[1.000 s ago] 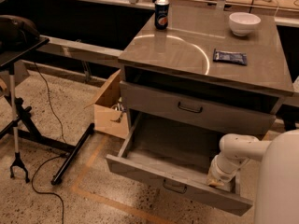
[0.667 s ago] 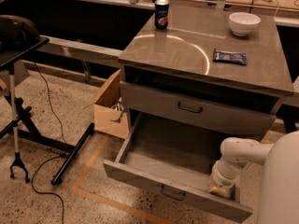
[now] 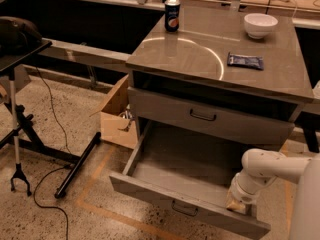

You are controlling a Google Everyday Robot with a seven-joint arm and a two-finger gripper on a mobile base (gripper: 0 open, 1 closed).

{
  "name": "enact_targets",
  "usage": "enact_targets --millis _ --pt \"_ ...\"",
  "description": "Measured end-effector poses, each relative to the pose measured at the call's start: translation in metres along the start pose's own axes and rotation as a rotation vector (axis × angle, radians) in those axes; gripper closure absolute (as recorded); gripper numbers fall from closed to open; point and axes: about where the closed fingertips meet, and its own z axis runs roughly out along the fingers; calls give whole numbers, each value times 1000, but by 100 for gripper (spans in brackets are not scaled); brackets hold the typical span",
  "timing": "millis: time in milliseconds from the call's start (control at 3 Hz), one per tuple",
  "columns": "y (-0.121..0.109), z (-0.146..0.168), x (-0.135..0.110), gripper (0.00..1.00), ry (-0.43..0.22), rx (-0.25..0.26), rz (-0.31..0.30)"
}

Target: Open middle drawer

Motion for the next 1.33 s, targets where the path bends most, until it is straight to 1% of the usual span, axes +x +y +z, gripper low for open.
enact_targets --millis 333,667,1000,1333 --pt "0 -29 14 100 -13 98 62" --pt "-7 -73 38 100 -15 268 146" --pt "-20 -93 34 84 -34 356 165" --pt "-19 -92 34 61 -33 354 167"
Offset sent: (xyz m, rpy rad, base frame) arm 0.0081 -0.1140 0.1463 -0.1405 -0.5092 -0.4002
